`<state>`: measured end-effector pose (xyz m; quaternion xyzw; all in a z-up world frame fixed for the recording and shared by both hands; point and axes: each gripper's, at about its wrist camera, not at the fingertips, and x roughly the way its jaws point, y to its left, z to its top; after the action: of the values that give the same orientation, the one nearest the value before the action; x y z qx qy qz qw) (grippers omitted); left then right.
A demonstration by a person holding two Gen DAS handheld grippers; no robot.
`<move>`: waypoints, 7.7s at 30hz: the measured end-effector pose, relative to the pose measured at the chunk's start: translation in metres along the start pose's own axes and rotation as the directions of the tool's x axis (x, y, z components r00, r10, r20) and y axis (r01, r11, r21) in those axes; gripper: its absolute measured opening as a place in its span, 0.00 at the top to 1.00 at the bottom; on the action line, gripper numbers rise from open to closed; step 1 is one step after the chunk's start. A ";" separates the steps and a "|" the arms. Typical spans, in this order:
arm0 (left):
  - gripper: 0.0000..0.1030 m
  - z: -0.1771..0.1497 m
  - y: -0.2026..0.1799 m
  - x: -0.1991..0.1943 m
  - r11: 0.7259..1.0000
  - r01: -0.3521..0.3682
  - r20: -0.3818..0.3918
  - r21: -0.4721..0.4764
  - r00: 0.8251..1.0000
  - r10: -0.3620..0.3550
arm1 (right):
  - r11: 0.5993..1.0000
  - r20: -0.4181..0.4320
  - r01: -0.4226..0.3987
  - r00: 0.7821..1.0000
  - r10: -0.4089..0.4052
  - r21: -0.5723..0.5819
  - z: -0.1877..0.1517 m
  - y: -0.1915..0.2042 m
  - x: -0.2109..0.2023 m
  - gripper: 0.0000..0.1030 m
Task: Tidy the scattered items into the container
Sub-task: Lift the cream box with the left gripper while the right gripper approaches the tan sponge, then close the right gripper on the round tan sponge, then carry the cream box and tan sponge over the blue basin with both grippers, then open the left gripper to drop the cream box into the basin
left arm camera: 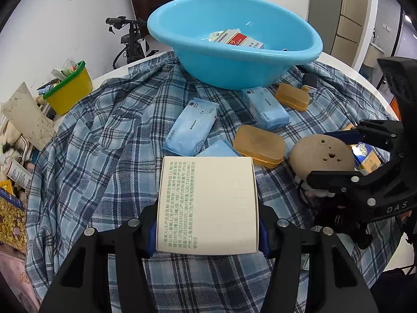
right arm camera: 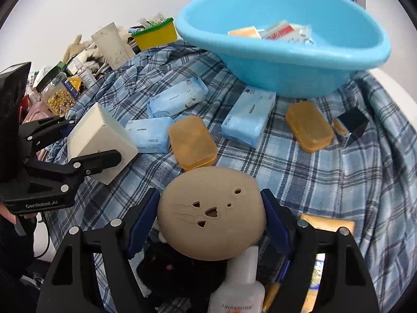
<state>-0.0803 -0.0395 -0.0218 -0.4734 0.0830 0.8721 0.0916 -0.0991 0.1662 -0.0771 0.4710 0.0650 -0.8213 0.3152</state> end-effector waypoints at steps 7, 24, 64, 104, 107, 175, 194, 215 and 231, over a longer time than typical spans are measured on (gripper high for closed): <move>0.43 0.000 -0.004 -0.016 1.000 -0.003 0.039 -0.014 0.999 0.004 | 0.995 0.110 0.087 0.990 -0.092 0.045 -0.002 -0.005 -0.040 0.26; 0.43 -0.016 -0.040 -0.058 0.998 0.016 0.162 -0.068 0.987 -0.005 | 0.960 0.250 0.222 0.933 -0.260 0.170 -0.042 -0.017 -0.126 0.26; 0.43 0.006 -0.061 -0.087 0.997 0.025 0.256 -0.075 0.967 -0.005 | 0.963 0.356 0.216 0.897 -0.260 0.160 -0.026 0.002 -0.159 0.25; 0.43 0.079 -0.065 -0.177 0.999 0.003 0.496 -0.046 0.868 0.020 | 0.944 0.599 0.311 0.738 -0.312 0.109 0.034 0.029 -0.224 0.25; 0.43 0.084 -0.066 -0.177 0.999 -0.009 0.503 -0.046 0.864 0.031 | 0.942 0.602 0.317 0.733 -0.316 0.109 0.035 0.027 -0.224 0.25; 0.43 0.304 0.068 -0.012 0.980 0.058 0.547 -0.193 0.835 0.058 | 0.952 0.639 0.264 0.709 -0.299 0.153 0.232 -0.102 -0.125 0.25; 0.43 0.318 0.052 0.030 0.983 0.082 0.443 -0.165 0.896 0.000 | 0.950 0.586 0.271 0.750 -0.308 0.152 0.245 -0.119 -0.111 0.25; 0.43 0.321 0.004 0.104 0.994 0.091 0.199 -0.068 0.977 -0.076 | 0.951 0.537 0.275 0.785 -0.309 0.144 0.247 -0.130 -0.101 0.25; 0.43 0.315 -0.008 0.132 0.996 0.064 0.090 -0.065 0.994 -0.058 | 0.956 0.329 0.288 0.899 -0.288 0.051 0.254 -0.133 -0.040 0.25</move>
<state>-0.4044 0.0521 0.0359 -0.4396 0.0346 0.8913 0.1058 -0.3478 0.1873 0.0688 0.3107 0.0790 -0.9266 0.1965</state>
